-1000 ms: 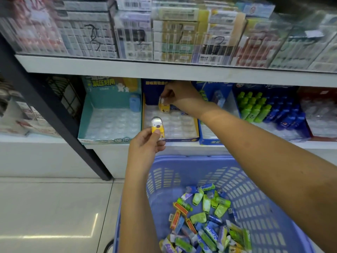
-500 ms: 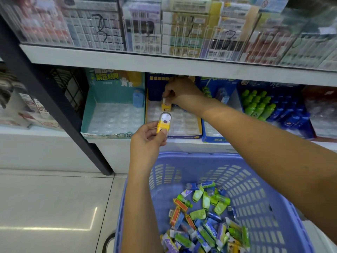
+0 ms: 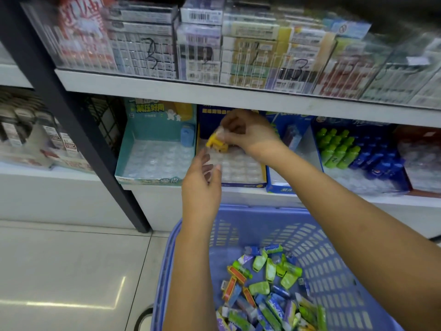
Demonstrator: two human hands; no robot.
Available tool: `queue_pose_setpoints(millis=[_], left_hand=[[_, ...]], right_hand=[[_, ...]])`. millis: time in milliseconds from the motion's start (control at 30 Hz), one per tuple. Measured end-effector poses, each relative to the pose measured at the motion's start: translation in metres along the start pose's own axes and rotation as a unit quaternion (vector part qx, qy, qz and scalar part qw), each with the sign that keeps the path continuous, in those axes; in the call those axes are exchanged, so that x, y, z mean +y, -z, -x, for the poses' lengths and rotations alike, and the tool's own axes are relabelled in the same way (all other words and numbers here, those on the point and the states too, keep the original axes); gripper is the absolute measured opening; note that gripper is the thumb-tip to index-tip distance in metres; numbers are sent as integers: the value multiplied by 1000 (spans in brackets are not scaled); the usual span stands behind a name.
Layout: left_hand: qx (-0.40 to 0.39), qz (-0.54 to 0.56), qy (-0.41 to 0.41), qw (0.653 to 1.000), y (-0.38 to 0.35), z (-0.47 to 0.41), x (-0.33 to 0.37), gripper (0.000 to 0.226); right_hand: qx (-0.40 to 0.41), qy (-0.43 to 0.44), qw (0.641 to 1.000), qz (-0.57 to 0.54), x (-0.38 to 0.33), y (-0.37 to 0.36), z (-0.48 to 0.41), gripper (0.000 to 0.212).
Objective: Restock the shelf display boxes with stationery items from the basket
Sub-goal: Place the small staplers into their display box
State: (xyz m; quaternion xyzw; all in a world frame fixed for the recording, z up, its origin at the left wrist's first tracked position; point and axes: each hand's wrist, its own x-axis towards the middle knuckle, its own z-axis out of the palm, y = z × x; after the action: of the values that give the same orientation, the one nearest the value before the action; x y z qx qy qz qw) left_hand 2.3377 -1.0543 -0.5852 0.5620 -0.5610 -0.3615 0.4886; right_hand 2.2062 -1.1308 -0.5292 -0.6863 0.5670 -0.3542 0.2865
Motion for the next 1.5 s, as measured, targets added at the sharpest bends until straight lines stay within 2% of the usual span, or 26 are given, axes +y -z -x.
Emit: queue_pose_setpoints(millis=[67, 133, 200, 267, 467, 667, 733, 800, 833, 900, 933, 1000, 1067, 1167, 1233, 1333, 1400, 1500], left_hand=[[-57, -108, -8, 993, -4, 1, 0, 51], [-128, -196, -7, 972, -6, 4, -2, 51], [-174, -232, -10, 957, -6, 6, -4, 49], [-192, -241, -14, 951, -4, 6, -7, 50], [-203, -246, -19, 948, -3, 4, -11, 51], [-221, -235, -14, 947, 1, 1, -7, 50], [-210, -218, -11, 953, 4, 3, -3, 45], [-158, -183, -31, 970, 7, 9, 1, 36], [-130, -157, -49, 978, 8, 12, 5, 30], [-112, -112, -69, 985, 8, 18, 13, 16], [-128, -108, -62, 984, 4, 20, 13, 14], [-208, -160, -12, 965, -9, 21, 7, 19], [-312, -229, 53, 921, -29, 27, -8, 23], [-424, -300, 104, 848, -70, 53, -45, 22], [-469, -320, 118, 815, -97, 79, -77, 24], [-498, -338, 125, 789, -124, 116, -119, 25], [-490, -351, 136, 787, -128, 134, -144, 31], [-484, -372, 102, 785, -127, 148, -172, 35]], right_hand=[[36, 4, 998, 44, -1, -5, -14, 13], [14, 22, 992, 126, 0, -13, -25, 17], [-11, 31, 978, 207, 4, -22, -34, 20], [-21, 15, 972, 235, 6, -28, -41, 21], [-57, -5, 953, 299, 6, -37, -56, 28], [-43, -75, 944, 318, -1, -42, -58, 16], [-56, -25, 920, 387, -5, -39, -48, 12], [-82, 24, 908, 411, -3, -34, -24, 39], [-58, 61, 909, 408, -1, -30, -6, 42], [8, 83, 947, 311, 7, -20, 41, 27], [19, 74, 956, 284, 16, -15, 65, 18], [-39, -7, 959, 279, 42, -7, 115, 15], [-126, -137, 937, 297, 74, -3, 158, 18], [-259, -283, 862, 330, 130, -15, 203, 25], [-312, -360, 816, 328, 164, -30, 220, 28], [-290, -443, 796, 294, 207, -48, 239, 23], [-247, -478, 802, 261, 227, -55, 249, 23], [-157, -496, 835, 179, 244, -68, 258, 29]])
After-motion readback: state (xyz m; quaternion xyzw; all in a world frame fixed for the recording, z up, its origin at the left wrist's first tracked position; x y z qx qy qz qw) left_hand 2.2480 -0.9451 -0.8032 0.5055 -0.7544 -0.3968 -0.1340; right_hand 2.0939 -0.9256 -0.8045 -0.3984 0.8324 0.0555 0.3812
